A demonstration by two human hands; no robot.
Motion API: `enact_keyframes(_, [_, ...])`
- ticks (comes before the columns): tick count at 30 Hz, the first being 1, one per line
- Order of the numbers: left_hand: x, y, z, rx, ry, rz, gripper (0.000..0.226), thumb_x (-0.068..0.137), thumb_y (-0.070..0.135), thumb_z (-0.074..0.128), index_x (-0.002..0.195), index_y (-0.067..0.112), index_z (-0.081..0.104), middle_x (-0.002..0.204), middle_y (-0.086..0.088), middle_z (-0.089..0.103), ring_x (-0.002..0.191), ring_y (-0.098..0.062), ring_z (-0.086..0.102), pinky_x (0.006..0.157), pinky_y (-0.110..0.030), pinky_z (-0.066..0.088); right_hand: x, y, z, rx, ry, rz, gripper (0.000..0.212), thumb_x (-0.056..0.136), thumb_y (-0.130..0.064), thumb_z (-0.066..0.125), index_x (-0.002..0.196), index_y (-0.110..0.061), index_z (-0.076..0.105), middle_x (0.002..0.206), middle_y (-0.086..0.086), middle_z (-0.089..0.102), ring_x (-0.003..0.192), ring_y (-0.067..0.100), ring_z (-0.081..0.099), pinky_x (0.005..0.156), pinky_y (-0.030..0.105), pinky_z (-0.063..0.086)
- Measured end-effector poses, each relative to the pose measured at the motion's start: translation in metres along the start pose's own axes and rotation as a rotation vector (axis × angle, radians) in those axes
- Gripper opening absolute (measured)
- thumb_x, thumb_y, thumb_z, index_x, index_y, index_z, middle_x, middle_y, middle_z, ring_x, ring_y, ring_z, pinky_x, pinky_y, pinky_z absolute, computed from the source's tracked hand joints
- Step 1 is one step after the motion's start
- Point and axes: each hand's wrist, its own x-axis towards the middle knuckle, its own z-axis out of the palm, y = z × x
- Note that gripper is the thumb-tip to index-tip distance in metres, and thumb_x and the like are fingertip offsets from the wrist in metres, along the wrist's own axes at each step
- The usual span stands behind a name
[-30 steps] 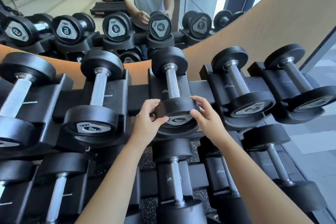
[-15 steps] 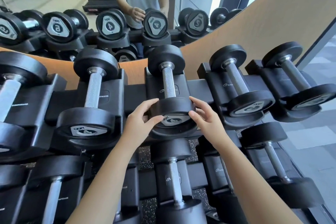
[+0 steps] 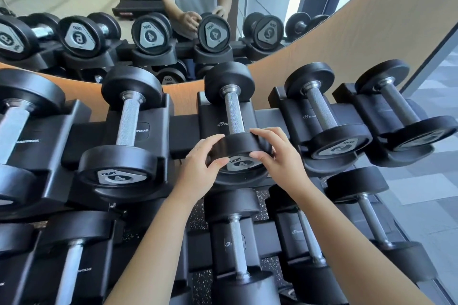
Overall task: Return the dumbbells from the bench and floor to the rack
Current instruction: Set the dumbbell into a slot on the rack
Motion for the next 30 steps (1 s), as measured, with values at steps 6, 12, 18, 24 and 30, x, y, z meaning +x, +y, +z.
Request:
enact_keyframes(6, [0.004,0.011,-0.007,0.249,0.018,0.057,0.046,0.079,0.022,0.064,0.122,0.027,0.051,0.111,0.003,0.06,0.103,-0.021,0.056,0.087,-0.033,0.045,-0.002,0.009,0.005,0.362,-0.029,0.12,0.042,0.081,0.0,0.061,0.113,-0.026,0.054,0.109,-0.005,0.051,0.102,0.009,0.052,0.088,0.017,0.041])
enact_keyframes(12, [0.001,0.022,0.0,0.265,0.054,0.056,0.046,0.08,0.023,0.064,0.124,0.025,0.052,0.108,0.0,0.06,0.094,-0.025,0.054,0.082,-0.034,0.043,-0.005,0.011,0.005,0.601,-0.018,0.2,0.041,0.079,-0.001,0.06,0.108,-0.03,0.057,0.129,0.023,0.049,0.119,0.03,0.049,0.106,0.048,0.038])
enact_keyframes(18, [0.007,0.025,-0.006,0.268,0.006,0.054,0.046,0.078,0.022,0.066,0.123,0.022,0.054,0.107,-0.002,0.06,0.099,-0.021,0.053,0.086,-0.034,0.044,-0.009,0.014,0.011,0.727,0.004,0.239,0.04,0.083,0.002,0.056,0.111,-0.026,0.057,0.13,0.024,0.05,0.119,0.03,0.049,0.107,0.055,0.034])
enact_keyframes(24, [-0.006,0.021,-0.001,0.255,0.065,0.043,0.05,0.083,0.021,0.061,0.131,0.023,0.046,0.118,0.0,0.056,0.103,-0.019,0.053,0.082,-0.026,0.038,-0.013,0.01,0.015,0.484,0.05,0.163,0.04,0.087,-0.002,0.055,0.122,-0.021,0.05,0.129,0.015,0.049,0.124,0.026,0.045,0.111,0.045,0.032])
enact_keyframes(30, [-0.033,0.018,-0.004,0.268,0.058,0.021,0.054,0.086,0.012,0.056,0.137,0.019,0.037,0.146,-0.002,0.037,0.133,-0.016,0.034,0.103,-0.018,0.021,-0.023,-0.007,0.021,0.136,0.073,0.091,0.046,0.087,-0.015,0.058,0.131,-0.018,0.046,0.132,-0.003,0.047,0.115,-0.007,0.039,0.098,0.007,0.032])
